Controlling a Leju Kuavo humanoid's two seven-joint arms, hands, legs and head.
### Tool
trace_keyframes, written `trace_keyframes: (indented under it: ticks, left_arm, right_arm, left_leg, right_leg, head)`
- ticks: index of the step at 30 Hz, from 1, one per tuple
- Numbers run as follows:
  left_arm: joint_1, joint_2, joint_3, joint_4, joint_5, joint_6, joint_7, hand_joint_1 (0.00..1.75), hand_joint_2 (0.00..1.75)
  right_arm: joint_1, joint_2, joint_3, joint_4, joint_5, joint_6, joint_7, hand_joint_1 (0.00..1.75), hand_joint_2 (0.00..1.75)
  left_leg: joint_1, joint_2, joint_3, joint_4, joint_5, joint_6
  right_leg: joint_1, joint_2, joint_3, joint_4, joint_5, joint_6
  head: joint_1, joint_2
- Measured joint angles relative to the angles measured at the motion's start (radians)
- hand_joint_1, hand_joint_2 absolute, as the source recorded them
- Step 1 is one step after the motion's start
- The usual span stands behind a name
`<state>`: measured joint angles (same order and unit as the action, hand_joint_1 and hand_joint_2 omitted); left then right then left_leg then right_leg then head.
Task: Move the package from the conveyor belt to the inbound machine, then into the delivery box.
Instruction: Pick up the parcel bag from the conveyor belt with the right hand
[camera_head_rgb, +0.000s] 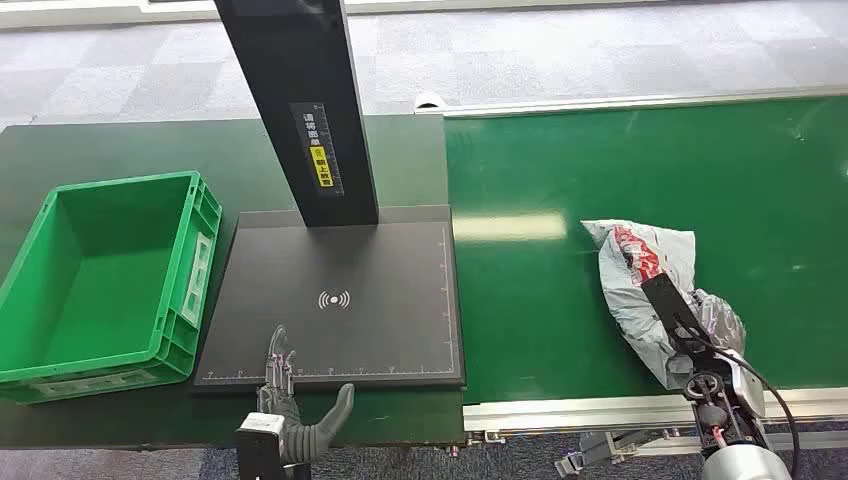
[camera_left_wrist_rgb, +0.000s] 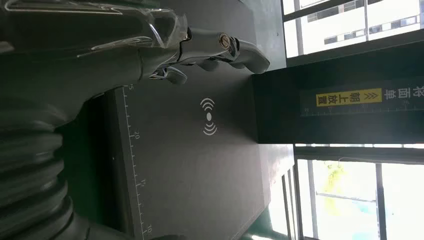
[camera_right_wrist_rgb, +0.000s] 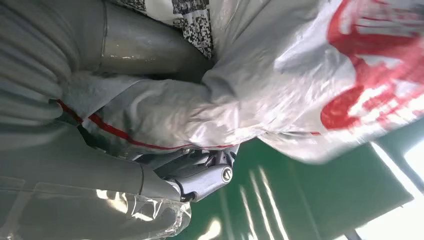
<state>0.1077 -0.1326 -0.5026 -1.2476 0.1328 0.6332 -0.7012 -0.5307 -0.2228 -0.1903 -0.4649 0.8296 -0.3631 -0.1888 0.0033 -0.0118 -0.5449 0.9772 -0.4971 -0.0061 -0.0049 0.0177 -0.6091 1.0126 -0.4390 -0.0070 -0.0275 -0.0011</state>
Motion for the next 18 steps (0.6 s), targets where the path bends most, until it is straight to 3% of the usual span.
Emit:
trace_keyframes:
  ticks: [3,10,15,18]
  left_arm:
    - [0.002,0.0,0.001,-0.005,-0.003,0.011,0.0,0.0,1.75]
    - [0.01,0.0,0.012,-0.033,-0.019,0.026,0.0,0.0,1.75]
    - [0.0,-0.01,0.022,-0.037,-0.019,0.008,0.0,0.0,1.75]
    - [-0.018,-0.02,0.027,-0.032,-0.018,-0.019,0.0,0.0,1.75]
  right_arm:
    - [0.021,0.011,0.001,-0.081,-0.022,-0.009,-0.024,1.75,1.75]
    - [0.136,0.069,0.079,-0.483,-0.079,0.028,-0.045,1.75,1.75]
    - [0.144,0.117,0.209,-0.624,-0.113,0.091,-0.043,1.75,1.75]
    - [0.131,0.145,0.334,-0.642,-0.213,0.12,-0.028,1.75,1.75]
  left_leg:
    - [0.0,0.0,0.0,0.0,0.0,0.0]
    - [0.0,0.0,-0.002,0.0,0.0,0.0]
    - [0.0,0.0,-0.002,0.0,0.0,0.0]
    - [0.0,0.0,-0.001,0.0,0.001,0.0]
  right_leg:
    - [0.0,0.0,0.0,0.0,0.0,0.001]
    - [0.0,-0.001,-0.002,0.0,-0.001,0.001]
    - [0.0,-0.001,-0.002,0.0,-0.001,0.001]
    - [0.0,-0.001,-0.001,0.0,-0.001,0.001]
  head:
    - [0.0,0.0]
    - [0.0,0.0]
    - [0.0,0.0]
    - [0.0,0.0]
